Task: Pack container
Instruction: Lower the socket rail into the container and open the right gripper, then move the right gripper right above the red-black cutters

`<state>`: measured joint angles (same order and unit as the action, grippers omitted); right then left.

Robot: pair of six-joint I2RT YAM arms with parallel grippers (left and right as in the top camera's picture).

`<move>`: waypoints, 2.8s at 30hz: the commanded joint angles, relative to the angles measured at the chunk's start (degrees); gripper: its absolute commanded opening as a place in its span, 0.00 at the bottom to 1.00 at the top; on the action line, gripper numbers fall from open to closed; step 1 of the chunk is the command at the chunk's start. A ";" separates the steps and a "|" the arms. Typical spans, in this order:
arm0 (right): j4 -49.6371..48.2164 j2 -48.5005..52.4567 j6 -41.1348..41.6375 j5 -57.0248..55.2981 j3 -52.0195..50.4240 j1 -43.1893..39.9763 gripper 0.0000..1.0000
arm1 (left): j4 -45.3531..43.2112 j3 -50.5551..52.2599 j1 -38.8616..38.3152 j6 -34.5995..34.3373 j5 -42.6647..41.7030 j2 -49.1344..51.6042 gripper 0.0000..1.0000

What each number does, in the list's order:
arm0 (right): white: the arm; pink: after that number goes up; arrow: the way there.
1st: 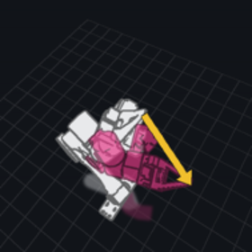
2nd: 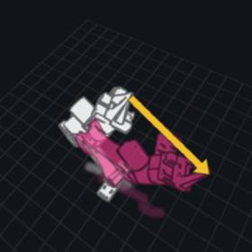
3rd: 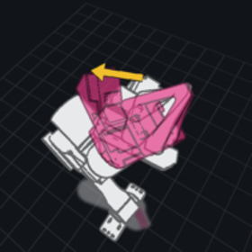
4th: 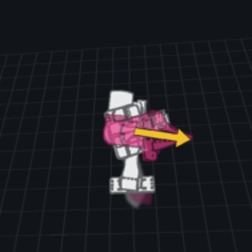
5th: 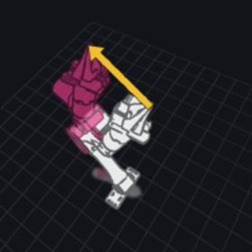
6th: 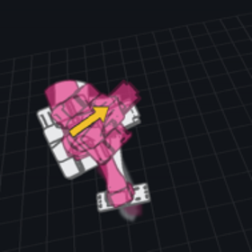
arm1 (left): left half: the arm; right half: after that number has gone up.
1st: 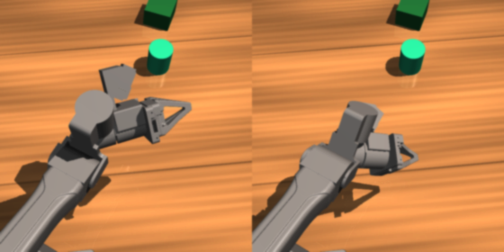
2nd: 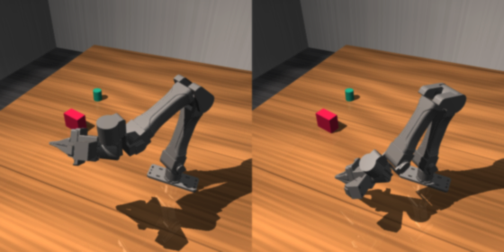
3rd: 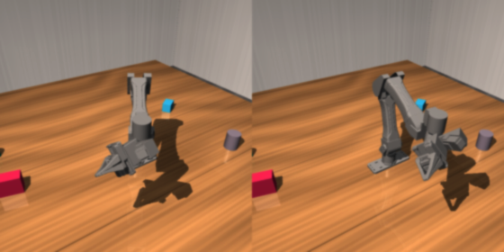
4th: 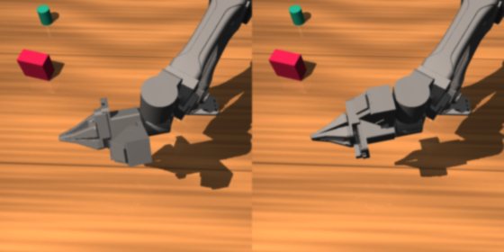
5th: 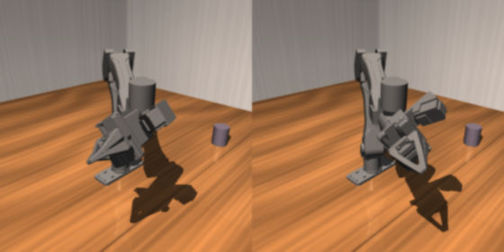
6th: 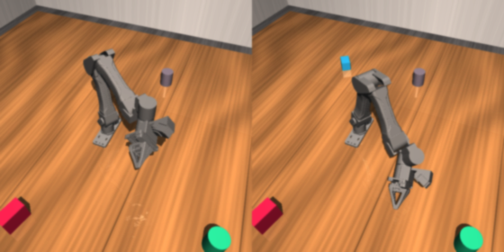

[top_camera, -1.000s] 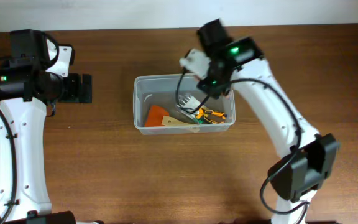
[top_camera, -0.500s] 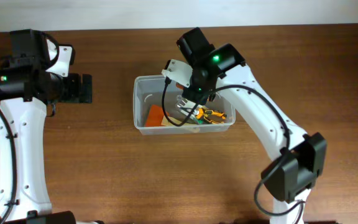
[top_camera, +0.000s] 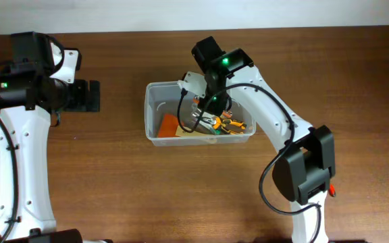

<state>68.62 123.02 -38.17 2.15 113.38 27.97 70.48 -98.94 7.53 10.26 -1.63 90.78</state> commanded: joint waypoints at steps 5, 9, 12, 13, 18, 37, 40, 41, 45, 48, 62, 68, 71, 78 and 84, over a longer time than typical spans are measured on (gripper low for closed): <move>-0.90 3.61 -0.55 1.33 1.05 -1.57 0.12 | -0.11 -0.85 0.15 -0.31 -0.09 0.42 0.99; -0.90 4.33 -0.39 1.36 1.03 -2.21 0.13 | -0.11 -0.85 0.13 -0.31 -0.07 0.42 0.99; -0.96 4.33 -0.39 1.81 1.03 -2.69 0.15 | -0.11 -0.85 0.13 -0.31 -0.07 0.42 0.99; -0.94 4.33 -0.39 2.01 1.03 -2.84 0.22 | -0.11 -0.85 0.13 -0.31 -0.09 0.42 0.99; -0.94 4.33 -0.39 2.27 1.03 -2.97 0.45 | -0.11 -0.85 0.13 -0.31 -0.07 0.42 0.99; 22.45 -5.68 4.63 -10.80 23.71 -5.73 0.99 | 0.11 -0.85 0.13 -0.31 -0.07 0.42 0.99; 26.08 -8.48 9.18 -11.28 25.31 -7.54 0.99 | 0.11 -0.85 0.13 -0.31 -0.07 0.42 0.99; 26.82 -9.49 11.32 -11.26 25.31 -8.22 0.99 | 0.09 -0.85 0.13 -0.31 -0.07 0.42 0.99; 28.72 -13.88 22.36 -11.85 25.05 -12.41 0.99 | 0.09 -0.85 0.13 -0.31 -0.09 0.42 0.99; 28.74 -18.25 30.80 -10.86 24.24 -16.15 0.98 | 0.11 -0.85 0.15 -0.31 -0.07 0.42 0.99; 28.72 -45.33 38.91 0.11 -21.53 -29.51 0.99 | 0.11 -0.85 0.13 -0.31 -0.07 0.42 0.99; 24.20 -44.87 38.88 -0.63 -28.26 -29.92 0.99 | 0.11 -0.85 0.13 -0.31 -0.07 0.42 0.99; 18.32 -43.56 38.51 -0.63 -30.34 -29.92 0.99 | 0.11 -0.85 0.15 -0.31 -0.07 0.42 0.99; 11.78 -39.82 35.45 -1.81 -39.60 -29.92 0.99 | 0.09 -0.85 0.13 -0.31 -0.07 0.42 0.99; 2.93 -38.69 35.47 2.10 -46.53 -29.92 0.99 | 0.09 -0.85 0.13 -0.31 -0.07 0.42 0.99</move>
<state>74.04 84.55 -2.17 1.74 68.64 -1.52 70.63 -98.98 7.53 10.26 -1.65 90.98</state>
